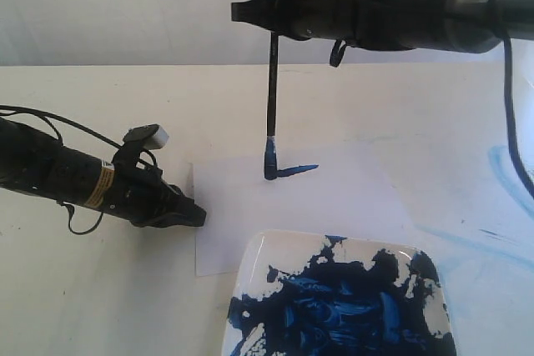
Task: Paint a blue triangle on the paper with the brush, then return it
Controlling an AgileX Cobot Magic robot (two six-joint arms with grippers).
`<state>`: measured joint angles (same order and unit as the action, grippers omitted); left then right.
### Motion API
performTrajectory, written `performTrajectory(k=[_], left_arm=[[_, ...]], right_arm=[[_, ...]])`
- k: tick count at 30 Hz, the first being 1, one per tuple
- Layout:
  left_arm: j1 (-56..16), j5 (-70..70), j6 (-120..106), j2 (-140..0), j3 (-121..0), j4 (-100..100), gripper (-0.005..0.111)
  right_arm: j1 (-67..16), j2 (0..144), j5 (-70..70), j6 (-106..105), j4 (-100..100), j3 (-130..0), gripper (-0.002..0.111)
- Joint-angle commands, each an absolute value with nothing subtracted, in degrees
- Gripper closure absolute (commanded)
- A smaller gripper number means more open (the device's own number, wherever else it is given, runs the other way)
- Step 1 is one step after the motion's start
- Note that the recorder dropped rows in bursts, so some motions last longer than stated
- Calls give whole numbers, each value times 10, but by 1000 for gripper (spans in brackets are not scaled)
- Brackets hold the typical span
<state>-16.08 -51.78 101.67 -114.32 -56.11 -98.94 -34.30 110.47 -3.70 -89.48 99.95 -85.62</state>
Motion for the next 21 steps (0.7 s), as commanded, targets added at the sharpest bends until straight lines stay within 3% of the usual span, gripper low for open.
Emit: performTrajectory(k=[1,12,21], left_arm=[[-162,-496,1015,-1144,-560,-999,107],[-162,-496,1015,-1144,-560,-999,107],[-162,-496,1015,-1144,-560,-999,107]], right_arm=[[-344,1109,-40,-894,999,-867,108],[-344,1049,-79,-898,999,-864,108],[-342,994,-102,-897,999,-786,108]])
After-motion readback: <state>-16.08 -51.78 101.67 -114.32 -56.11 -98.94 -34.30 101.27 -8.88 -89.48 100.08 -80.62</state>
